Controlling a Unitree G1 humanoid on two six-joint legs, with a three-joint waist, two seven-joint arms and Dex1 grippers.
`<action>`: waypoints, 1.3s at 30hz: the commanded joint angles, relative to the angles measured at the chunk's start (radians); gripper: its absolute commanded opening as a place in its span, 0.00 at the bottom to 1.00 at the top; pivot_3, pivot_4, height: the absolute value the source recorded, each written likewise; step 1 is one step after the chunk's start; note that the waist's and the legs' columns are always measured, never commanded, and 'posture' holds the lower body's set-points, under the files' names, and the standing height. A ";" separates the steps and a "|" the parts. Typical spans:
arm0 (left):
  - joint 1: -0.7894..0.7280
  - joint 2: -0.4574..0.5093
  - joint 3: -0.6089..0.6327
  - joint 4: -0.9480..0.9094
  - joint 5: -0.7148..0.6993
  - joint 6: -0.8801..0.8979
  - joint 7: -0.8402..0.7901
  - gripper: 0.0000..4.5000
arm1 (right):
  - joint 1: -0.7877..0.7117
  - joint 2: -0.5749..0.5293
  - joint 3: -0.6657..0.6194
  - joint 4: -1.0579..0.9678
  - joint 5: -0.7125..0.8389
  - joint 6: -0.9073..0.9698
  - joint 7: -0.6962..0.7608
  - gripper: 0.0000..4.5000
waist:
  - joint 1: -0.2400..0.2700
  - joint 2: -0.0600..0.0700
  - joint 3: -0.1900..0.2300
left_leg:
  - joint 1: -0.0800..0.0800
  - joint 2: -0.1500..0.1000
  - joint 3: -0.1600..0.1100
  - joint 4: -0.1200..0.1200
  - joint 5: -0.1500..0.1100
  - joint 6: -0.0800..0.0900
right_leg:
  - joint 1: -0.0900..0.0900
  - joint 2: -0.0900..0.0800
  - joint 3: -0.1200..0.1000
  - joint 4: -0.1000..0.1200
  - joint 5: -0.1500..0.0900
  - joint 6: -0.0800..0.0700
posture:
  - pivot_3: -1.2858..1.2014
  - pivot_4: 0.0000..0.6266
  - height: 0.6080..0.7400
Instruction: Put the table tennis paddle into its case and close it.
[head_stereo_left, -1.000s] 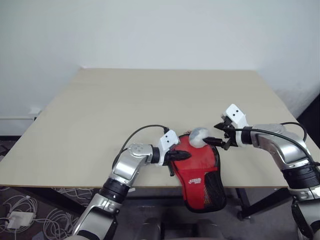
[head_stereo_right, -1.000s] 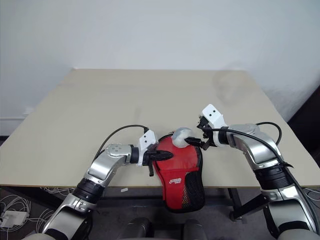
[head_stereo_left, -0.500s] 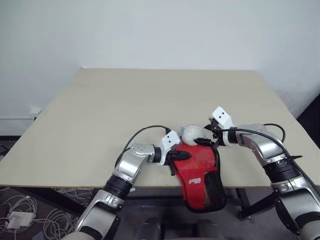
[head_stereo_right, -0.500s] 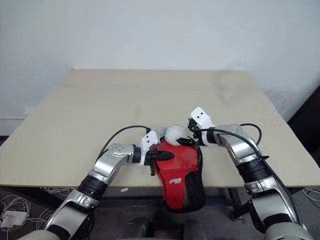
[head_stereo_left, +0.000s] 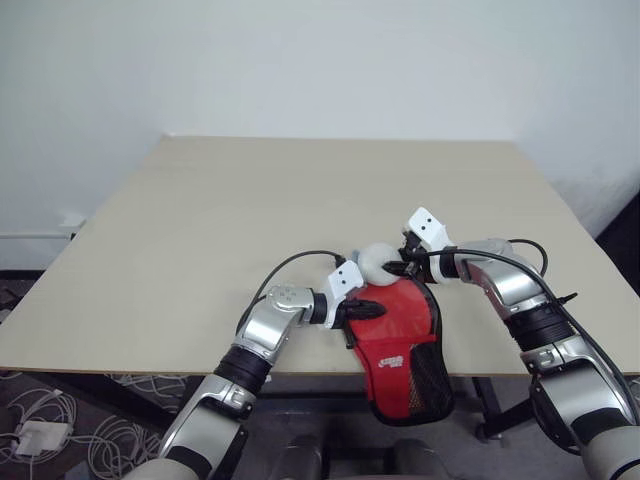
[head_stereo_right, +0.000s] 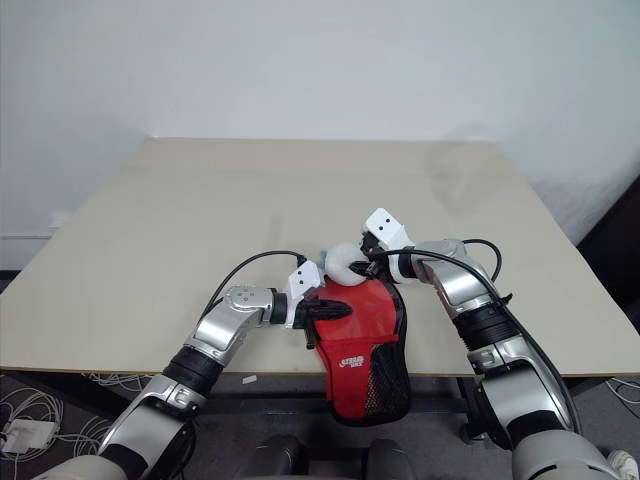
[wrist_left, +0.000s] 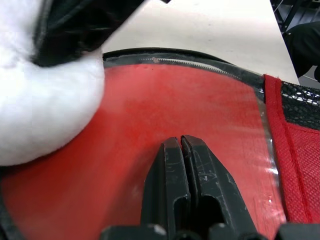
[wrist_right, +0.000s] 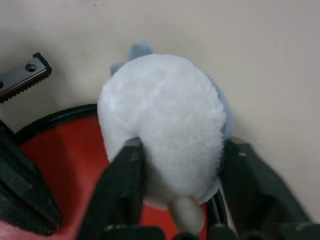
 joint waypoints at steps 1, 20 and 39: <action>-0.015 -0.017 -0.032 0.026 0.023 -0.016 -0.012 0.00 | -0.044 0.010 -0.021 0.007 -0.015 -0.018 -0.003 0.13 | 0.000 0.000 0.000 | 0.000 0.000 0.000 0.000 0.000 0.000 | 0.000 0.000 0.000 0.000 0.000 0.000 | 0.52 0.00 0.96; 0.005 -0.070 -0.029 0.199 0.087 -0.184 0.039 0.00 | -0.203 0.043 -0.084 0.402 -0.108 -0.153 -0.179 0.01 | 0.007 0.010 -0.007 | 0.001 -0.005 -0.005 0.001 0.001 0.001 | 0.002 -0.002 -0.003 0.000 0.000 0.000 | 0.52 0.00 0.96; 0.011 -0.086 -0.040 0.305 0.123 -0.263 0.047 0.00 | -0.025 -0.165 -0.108 0.110 -0.084 -0.029 -0.045 0.01 | 0.027 0.019 -0.015 | 0.001 -0.006 -0.005 0.002 0.002 0.003 | 0.004 -0.004 -0.004 -0.001 -0.001 0.002 | 0.52 0.00 0.96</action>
